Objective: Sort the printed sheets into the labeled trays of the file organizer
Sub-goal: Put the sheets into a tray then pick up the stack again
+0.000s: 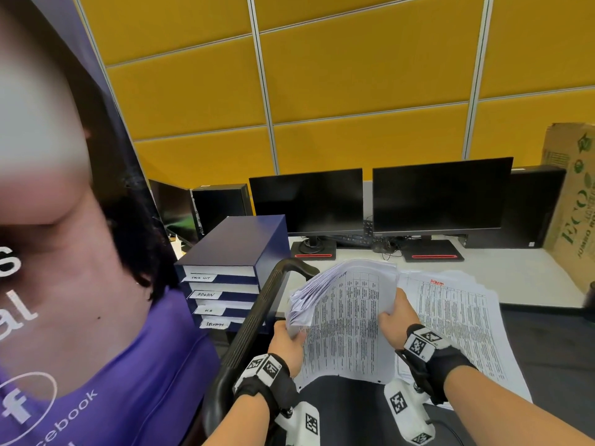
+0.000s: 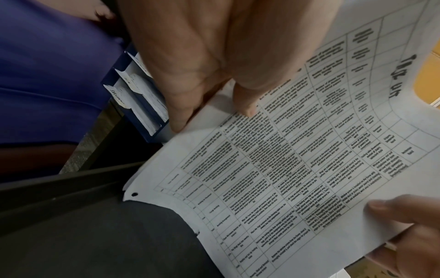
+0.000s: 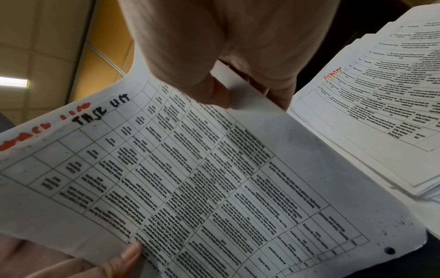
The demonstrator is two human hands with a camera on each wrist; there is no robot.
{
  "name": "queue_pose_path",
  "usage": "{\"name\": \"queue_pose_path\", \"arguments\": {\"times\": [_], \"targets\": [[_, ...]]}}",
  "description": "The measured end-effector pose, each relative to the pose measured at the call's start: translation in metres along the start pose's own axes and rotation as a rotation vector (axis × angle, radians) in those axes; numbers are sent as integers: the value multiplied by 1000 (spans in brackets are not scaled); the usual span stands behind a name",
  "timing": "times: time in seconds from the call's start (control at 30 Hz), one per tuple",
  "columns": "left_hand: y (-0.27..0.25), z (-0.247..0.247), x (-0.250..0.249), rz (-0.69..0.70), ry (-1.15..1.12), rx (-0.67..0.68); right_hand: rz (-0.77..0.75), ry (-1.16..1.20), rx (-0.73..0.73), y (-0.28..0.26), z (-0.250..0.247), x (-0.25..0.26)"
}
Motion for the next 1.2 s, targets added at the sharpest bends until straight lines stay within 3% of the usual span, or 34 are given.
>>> {"name": "queue_pose_path", "arguments": {"times": [0.3,0.67,1.0,1.2], "targets": [[5,-14,-6,-56,-32,-27,-40,22,-39,0,-4,17],[18,-124,-94,156,-87,-142,-212,115,12,6,-20,142],[19,-259,-47,106,-157,-336,-369,91,212,-3,76,235],[39,-328,11,13,-163,-352,-394,39,323,-5,163,268]]}}
Point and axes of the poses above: each hand's wrist, its own y-axis towards the middle knuckle, its own z-axis out of the palm, x = y × z, the point moved 8 cm from there along y, towards the middle knuckle, and after that the axes turned 2 degrees about -x, right-handed, at the moved point
